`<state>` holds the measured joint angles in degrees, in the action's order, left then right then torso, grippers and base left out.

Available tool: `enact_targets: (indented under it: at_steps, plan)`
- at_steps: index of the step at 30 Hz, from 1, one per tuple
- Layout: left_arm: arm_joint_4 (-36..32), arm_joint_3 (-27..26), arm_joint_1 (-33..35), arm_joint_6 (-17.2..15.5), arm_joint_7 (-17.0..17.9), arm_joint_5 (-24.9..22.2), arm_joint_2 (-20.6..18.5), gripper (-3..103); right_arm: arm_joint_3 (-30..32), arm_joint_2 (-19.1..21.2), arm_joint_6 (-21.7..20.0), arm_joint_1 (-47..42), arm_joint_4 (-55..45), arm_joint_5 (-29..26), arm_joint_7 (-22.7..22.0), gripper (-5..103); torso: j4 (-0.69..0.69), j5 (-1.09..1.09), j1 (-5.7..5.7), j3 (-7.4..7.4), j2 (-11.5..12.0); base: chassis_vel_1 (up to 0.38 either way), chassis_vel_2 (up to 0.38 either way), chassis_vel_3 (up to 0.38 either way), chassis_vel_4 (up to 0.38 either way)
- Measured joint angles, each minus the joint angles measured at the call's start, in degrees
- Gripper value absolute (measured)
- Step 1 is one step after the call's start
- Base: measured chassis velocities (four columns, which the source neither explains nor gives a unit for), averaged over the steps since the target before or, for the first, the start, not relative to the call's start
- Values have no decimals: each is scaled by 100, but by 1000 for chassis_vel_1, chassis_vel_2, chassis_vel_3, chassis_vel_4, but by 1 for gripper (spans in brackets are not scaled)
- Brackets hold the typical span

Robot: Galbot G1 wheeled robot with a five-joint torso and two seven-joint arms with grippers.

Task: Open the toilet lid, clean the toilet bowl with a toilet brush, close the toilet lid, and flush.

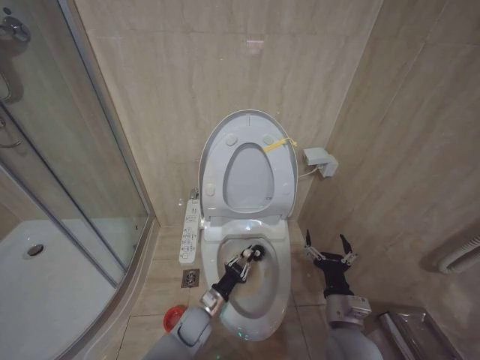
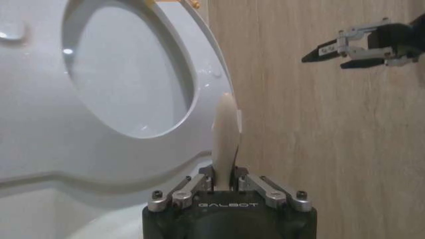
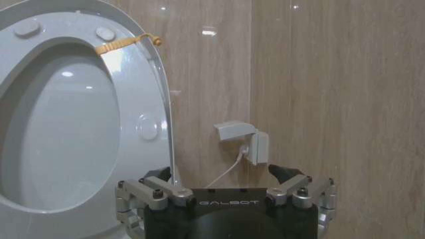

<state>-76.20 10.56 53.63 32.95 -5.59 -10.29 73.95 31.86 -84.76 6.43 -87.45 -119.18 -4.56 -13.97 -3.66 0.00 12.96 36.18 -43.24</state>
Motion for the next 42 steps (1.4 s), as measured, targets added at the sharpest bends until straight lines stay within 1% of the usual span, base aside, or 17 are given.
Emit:
enact_targets:
  at_steps: [9,17,20,22,28,30,34,37,41,42]
  plan:
    - [184,324,-45,-34,10,-39,214,17,0,0,0,0,0,0,0,100,1,0,-1,0,0,0,0,0,0]
    - [402,348,-108,24,-22,-145,253,17,0,0,0,0,0,0,0,100,0,0,-1,-1,0,0,0,0,0]
    - [786,246,-207,138,-81,-160,243,17,0,0,0,0,0,0,0,100,1,0,-1,-1,0,0,0,0,0]
    - [846,226,-243,147,-83,-166,234,17,0,0,0,0,0,0,0,100,1,-1,-1,-1,0,0,0,0,0]
    - [697,365,-425,51,-74,-250,252,17,0,0,0,0,0,0,0,100,1,0,-1,0,0,0,0,0,0]
    - [575,470,-495,-4,-44,-285,333,17,0,0,0,0,0,0,0,100,-2,-1,-1,0,0,0,0,0,0]
    - [529,558,-517,-27,-32,-316,418,17,0,0,0,0,0,0,0,100,-1,-1,-1,0,0,0,0,0,0]
    - [636,577,-514,-10,-43,-330,444,17,0,0,0,0,0,0,0,100,0,0,-1,-1,0,0,0,0,0]
    - [1109,531,-539,157,-97,-307,474,17,0,0,0,0,0,0,0,100,1,-1,-1,-1,-1,0,0,0,0]
    - [1109,531,-539,157,-97,-307,474,17,0,0,0,0,0,0,0,100,1,-1,-1,-1,-1,0,0,0,0]
